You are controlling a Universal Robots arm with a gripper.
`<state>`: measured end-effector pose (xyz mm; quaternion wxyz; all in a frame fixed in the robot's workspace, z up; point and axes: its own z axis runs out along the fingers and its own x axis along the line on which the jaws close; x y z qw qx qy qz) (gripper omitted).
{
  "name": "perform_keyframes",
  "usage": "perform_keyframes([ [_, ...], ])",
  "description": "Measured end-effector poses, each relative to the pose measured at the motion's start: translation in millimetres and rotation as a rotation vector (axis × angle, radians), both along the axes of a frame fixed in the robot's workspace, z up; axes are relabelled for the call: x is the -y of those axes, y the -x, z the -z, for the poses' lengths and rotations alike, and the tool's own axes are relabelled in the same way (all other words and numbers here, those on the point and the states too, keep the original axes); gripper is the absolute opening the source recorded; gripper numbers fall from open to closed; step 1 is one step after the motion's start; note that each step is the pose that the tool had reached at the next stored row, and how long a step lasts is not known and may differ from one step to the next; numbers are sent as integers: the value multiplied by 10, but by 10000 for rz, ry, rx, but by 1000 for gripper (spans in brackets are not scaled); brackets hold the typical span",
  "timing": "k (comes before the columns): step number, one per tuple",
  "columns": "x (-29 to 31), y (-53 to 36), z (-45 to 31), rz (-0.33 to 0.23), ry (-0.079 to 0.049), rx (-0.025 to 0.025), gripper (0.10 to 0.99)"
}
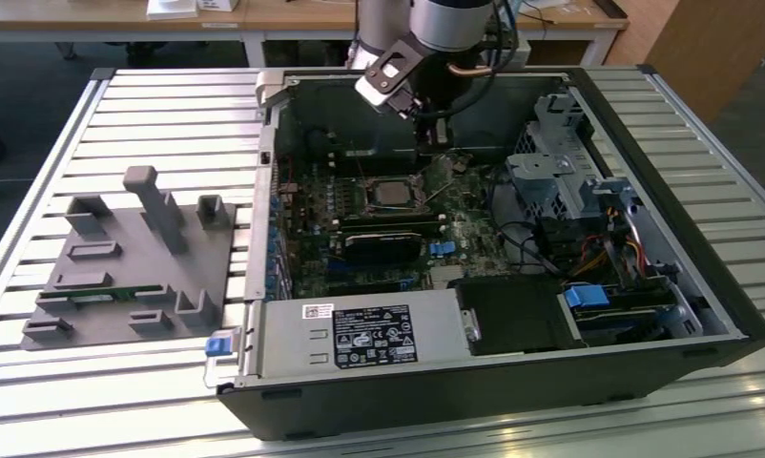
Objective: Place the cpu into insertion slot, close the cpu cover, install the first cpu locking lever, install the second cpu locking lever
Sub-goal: 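Close the cpu cover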
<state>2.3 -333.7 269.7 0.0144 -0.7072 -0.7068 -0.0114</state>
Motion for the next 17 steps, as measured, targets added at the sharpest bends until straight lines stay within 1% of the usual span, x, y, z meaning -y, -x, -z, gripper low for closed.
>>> perform_keyframes([
  [2,-17,-17,7,-19,-60,-1,114],
  [5,-36,-38,14,-71,-71,0,114],
  [7,-42,-83,20,-80,-72,1,114],
  [12,-53,-243,40,-106,-70,1,114],
  [15,-68,-293,56,-122,-69,0,114],
  [17,-77,-309,62,-134,-70,2,114],
])
